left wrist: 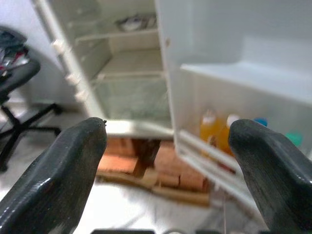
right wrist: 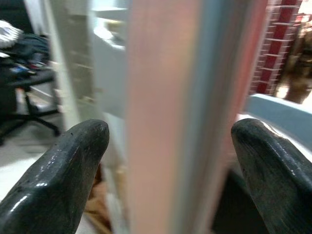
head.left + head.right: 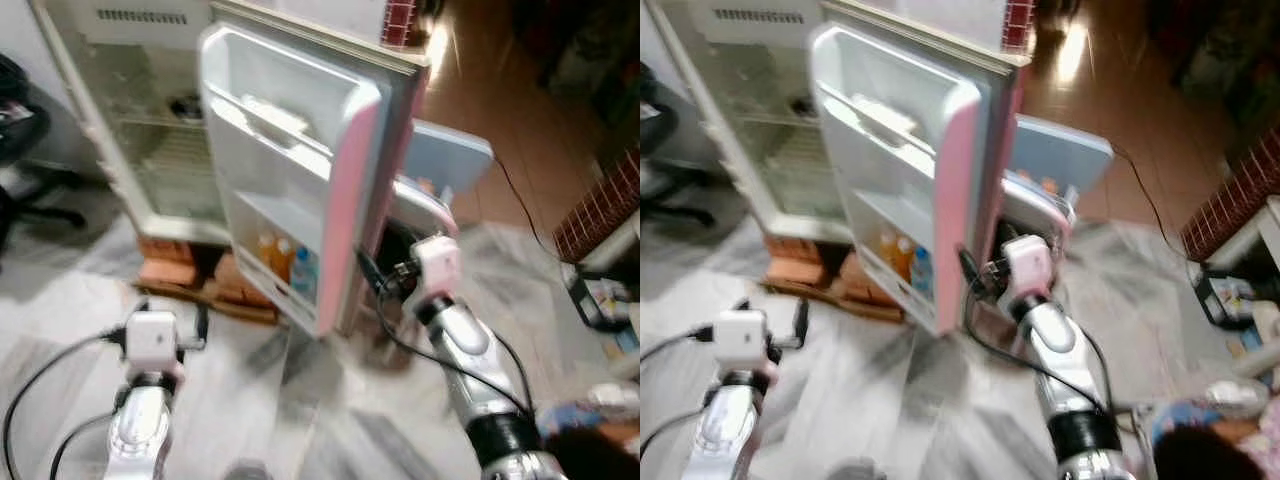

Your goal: Restocking fridge

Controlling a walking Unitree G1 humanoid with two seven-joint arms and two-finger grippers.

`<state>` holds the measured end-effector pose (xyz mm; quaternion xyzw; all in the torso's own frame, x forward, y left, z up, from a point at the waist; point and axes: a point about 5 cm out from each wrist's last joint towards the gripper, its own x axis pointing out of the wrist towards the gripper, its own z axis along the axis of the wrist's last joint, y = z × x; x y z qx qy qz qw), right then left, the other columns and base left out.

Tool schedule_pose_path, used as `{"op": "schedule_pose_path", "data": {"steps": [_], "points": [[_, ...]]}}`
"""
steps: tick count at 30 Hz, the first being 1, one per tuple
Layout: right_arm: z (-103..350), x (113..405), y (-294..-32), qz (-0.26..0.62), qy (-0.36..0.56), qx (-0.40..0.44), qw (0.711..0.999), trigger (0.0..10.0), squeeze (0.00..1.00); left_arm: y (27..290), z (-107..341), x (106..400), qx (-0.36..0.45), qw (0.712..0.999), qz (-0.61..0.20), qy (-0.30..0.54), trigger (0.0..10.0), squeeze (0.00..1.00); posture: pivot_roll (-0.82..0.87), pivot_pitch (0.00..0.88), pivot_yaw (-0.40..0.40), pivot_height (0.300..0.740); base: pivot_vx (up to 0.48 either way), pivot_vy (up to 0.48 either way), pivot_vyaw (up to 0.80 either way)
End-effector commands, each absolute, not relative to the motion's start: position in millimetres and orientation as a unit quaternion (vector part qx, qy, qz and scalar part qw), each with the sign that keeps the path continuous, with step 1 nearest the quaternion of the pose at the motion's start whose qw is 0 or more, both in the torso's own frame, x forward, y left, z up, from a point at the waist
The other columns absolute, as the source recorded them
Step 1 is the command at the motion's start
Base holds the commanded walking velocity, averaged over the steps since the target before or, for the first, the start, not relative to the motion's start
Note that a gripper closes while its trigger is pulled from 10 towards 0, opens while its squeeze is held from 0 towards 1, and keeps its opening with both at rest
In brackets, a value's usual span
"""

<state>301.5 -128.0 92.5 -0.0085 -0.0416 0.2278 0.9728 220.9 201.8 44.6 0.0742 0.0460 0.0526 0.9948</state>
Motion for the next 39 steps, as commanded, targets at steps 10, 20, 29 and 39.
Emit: {"op": "schedule_pose_path", "data": {"steps": [10,20,29,39], "points": [[95.0,302.9,-139.6,0.21,-0.049,-0.037,0.976,10.0,0.0,195.0,36.8,216.7,0.069,0.994,0.054,0.063,10.0,0.0,0.07,0.007,-0.019,0.735,0.031,0.0,0.14],[95.4,306.9,-139.3,0.207,-0.045,-0.058,0.976,10.0,0.0,206.0,22.4,202.9,0.028,0.991,0.081,0.104,10.0,0.0,0.09,0.022,-0.03,0.735,0.0,0.0,0.7],[81.0,324.0,-147.0,0.124,0.039,-0.087,0.988,10.0,0.0,195.6,19.1,198.1,0.04,0.991,0.042,0.123,10.0,0.0,0.1,0.048,-0.031,0.735,0.0,0.0,0.0],[105.4,358.5,-133.6,0.08,0.044,-0.017,0.996,10.0,0.0,192.4,16.8,183.5,0.045,0.99,-0.021,0.132,10.0,0.0,0.11,0.059,-0.028,0.735,0.0,0.0,0.0]]}}
